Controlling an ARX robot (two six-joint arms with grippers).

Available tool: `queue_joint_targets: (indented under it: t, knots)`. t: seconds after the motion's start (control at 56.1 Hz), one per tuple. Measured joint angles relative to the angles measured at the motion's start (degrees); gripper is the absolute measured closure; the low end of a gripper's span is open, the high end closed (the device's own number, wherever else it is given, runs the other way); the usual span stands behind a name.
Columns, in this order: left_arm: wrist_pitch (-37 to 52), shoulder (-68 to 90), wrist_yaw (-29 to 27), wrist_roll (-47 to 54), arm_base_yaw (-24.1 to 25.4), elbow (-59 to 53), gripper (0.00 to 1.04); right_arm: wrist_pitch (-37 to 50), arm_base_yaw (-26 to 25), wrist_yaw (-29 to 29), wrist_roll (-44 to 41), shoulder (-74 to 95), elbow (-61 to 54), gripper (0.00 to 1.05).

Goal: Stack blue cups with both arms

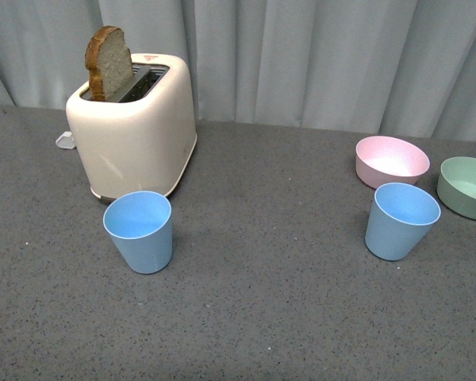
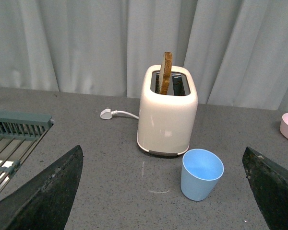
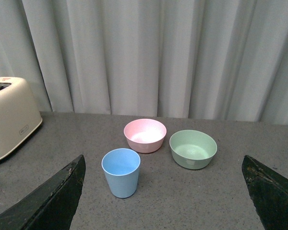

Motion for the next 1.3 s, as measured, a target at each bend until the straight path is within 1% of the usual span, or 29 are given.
queue_joint_targets:
  t: [1.194,1.212,1.229,1.265,1.283,1.301]
  knots:
    - [0.00,0.00,0.00,0.00,0.00,0.00,0.07,0.00,0.00,0.02,0.00,0.00,0.00,0.10]
    - [-0.20,0.20,-0.42,-0.11,-0.17,0.09,0.07,0.00,0.00,0.00,0.00,0.00,0.00,0.10]
    - [-2.82,1.33,-5.49,-1.51,-1.49,0.85,0.07,0.00,0.00,0.00,0.00,0.00,0.00,0.10]
    - [-7.15,5.70,-13.00,-4.76,-3.32,2.58,0.07,0.00,0.00,0.02,0.00,0.00,0.00,0.10]
    - [-7.34,7.76,-15.15,-5.44,-3.58,2.84,0.07,0.00,0.00,0.02,0.02,0.00,0.00,0.10]
    - [-7.19,9.62,-15.80,-6.25,-3.45,2.93,0.07,0.00,0.00,0.04,0.00,-0.02,0.02,0.10]
